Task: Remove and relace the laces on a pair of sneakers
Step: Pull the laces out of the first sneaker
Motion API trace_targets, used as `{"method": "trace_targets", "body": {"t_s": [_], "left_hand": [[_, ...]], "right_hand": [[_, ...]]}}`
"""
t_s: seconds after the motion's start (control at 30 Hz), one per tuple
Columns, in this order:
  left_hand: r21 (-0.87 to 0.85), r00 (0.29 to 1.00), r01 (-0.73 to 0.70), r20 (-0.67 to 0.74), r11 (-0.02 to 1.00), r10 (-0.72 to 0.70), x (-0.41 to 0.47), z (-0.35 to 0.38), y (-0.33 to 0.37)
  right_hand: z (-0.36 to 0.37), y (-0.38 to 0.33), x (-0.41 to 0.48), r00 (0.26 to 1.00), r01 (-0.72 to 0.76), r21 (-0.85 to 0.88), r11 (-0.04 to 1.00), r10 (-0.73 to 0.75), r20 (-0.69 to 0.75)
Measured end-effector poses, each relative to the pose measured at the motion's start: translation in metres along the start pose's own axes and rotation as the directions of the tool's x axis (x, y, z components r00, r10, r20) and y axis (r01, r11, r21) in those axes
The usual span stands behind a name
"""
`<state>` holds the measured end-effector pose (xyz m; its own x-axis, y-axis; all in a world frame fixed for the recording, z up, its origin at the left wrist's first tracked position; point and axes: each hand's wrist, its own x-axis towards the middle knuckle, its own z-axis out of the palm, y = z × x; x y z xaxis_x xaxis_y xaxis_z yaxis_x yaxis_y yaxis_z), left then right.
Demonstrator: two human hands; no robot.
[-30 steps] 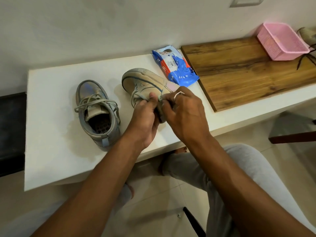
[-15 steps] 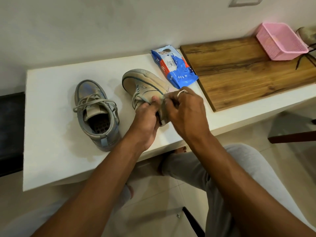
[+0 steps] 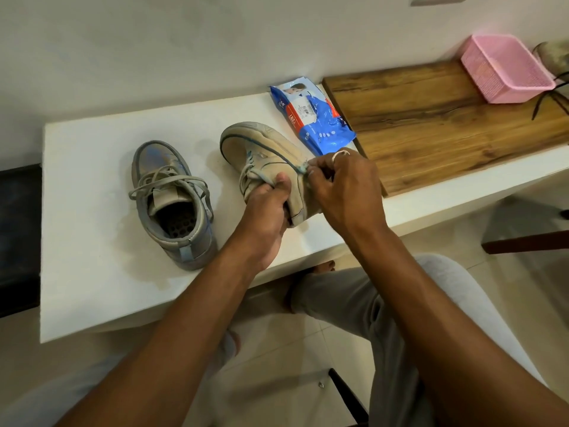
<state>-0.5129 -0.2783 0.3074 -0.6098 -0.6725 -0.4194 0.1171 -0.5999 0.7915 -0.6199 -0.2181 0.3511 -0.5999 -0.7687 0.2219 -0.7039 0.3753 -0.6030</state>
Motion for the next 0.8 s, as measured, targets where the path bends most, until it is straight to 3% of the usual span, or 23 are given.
{"method": "trace_targets", "body": {"t_s": [0.13, 0.27, 0.4, 0.57, 0.7, 0.8], "left_hand": [[-0.004, 1.0, 0.005, 0.005, 1.0, -0.005, -0.001, -0.003, 0.003], [-0.045, 1.0, -0.004, 0.016, 0.999, 0.005, -0.001, -0.003, 0.01], [-0.101, 1.0, 0.001, 0.025, 0.995, 0.001, -0.003, -0.005, 0.015], [-0.209, 1.0, 0.003, 0.005, 0.978, -0.002, -0.007, -0.002, 0.027], [-0.249, 1.0, 0.018, 0.012, 0.968, -0.016, -0.009, -0.004, 0.031], [-0.284, 1.0, 0.007, 0.005, 0.959, -0.006, -0.009, -0.002, 0.033]], "right_hand": [[0.004, -0.006, -0.011, 0.991, 0.062, 0.034, 0.998, -0.065, 0.113], [0.002, -0.002, -0.009, 0.997, 0.076, 0.003, 0.997, -0.076, -0.004], [0.004, -0.004, -0.025, 0.97, 0.228, 0.009, 0.974, -0.228, 0.08], [0.0, 0.002, -0.016, 0.968, 0.226, 0.009, 0.974, -0.224, -0.115], [0.004, -0.004, -0.03, 0.953, 0.301, -0.009, 0.954, -0.301, -0.027], [0.001, 0.001, -0.02, 0.96, 0.242, -0.027, 0.97, -0.243, -0.135]]}}
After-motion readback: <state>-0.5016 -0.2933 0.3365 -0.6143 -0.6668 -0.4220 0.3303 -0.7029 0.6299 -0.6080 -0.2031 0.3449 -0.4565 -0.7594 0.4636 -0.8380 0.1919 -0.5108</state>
